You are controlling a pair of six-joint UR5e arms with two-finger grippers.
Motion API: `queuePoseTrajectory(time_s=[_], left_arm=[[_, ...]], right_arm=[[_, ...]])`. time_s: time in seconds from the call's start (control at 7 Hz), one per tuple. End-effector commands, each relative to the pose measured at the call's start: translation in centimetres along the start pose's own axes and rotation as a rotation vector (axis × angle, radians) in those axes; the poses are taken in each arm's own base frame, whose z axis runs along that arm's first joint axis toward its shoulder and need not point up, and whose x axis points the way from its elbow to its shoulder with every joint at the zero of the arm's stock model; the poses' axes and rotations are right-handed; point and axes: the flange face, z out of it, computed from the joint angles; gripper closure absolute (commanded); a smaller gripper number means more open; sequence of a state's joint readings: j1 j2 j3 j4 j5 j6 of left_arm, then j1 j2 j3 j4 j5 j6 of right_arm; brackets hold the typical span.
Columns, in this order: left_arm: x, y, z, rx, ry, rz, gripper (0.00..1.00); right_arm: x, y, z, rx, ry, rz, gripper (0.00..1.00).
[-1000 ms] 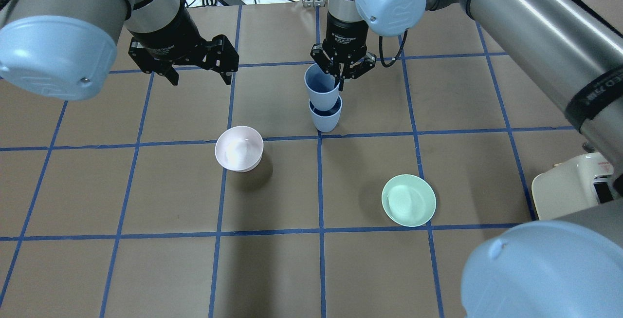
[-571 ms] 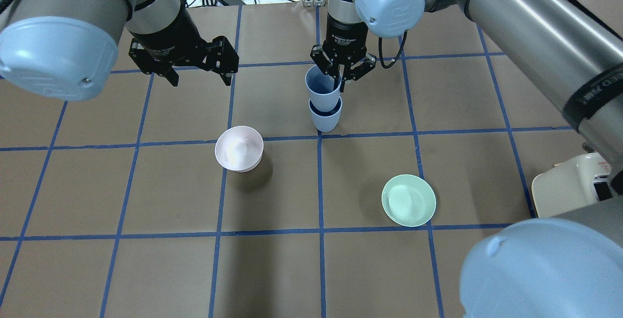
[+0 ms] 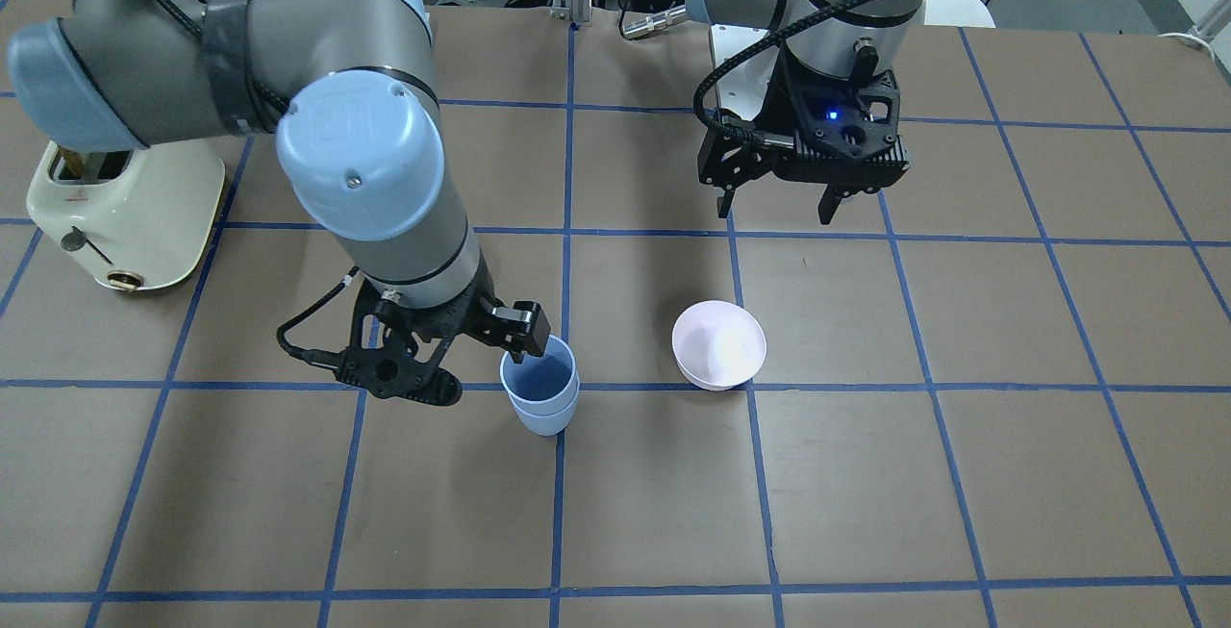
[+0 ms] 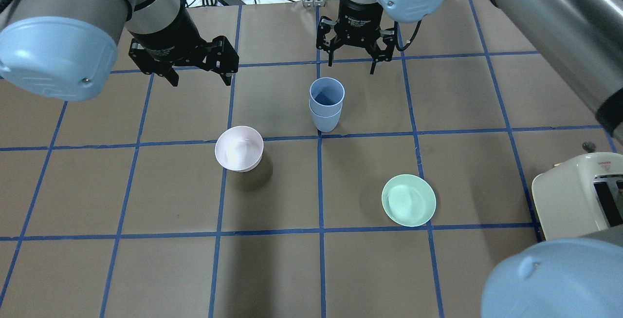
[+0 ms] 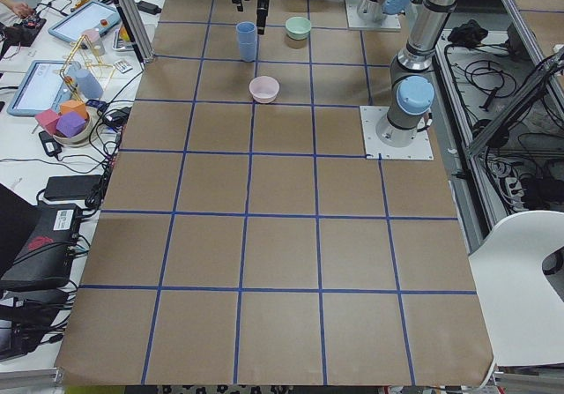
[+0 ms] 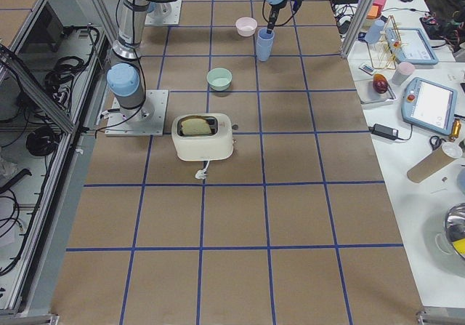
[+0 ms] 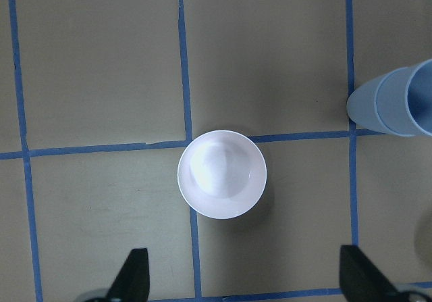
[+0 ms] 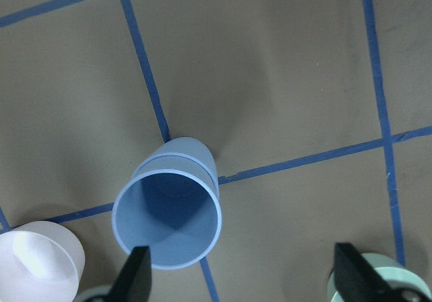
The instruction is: Stack blue cups with both arms
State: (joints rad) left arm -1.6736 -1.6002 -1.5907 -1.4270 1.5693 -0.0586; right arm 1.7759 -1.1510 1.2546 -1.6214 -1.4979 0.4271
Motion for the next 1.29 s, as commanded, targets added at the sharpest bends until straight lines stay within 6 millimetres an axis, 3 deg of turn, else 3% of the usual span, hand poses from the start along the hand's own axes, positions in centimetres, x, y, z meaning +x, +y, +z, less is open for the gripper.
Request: queuePoseTrajectory(time_s=[0.0, 0.14, 0.43, 0.71, 1.14], left_arm=[[0.0, 0.0, 0.0, -0.001, 0.003, 0.0, 0.0], [0.0, 0.0, 0.0, -0.001, -0.002, 0.0, 0.0], [0.0, 0.1, -0.1, 0.001, -0.003, 0.0, 0.0], [0.0, 0.1, 0.0, -0.001, -0.003, 0.0, 0.0], [0.0, 0.1, 0.0, -0.001, -0.003, 0.0, 0.0]], right_arm=[[6.7, -1.7, -4.4, 0.058, 0.007, -0.157, 0.0], [9.7, -1.5, -6.4, 0.067, 0.005, -0.161, 0.0], [14.9, 1.2, -8.6, 0.027, 0.015, -0.214, 0.0], [16.5, 4.3, -8.7, 0.028, 0.022, -0.188, 0.0], [17.1, 5.9, -8.2, 0.021, 0.064, -0.149, 0.0]])
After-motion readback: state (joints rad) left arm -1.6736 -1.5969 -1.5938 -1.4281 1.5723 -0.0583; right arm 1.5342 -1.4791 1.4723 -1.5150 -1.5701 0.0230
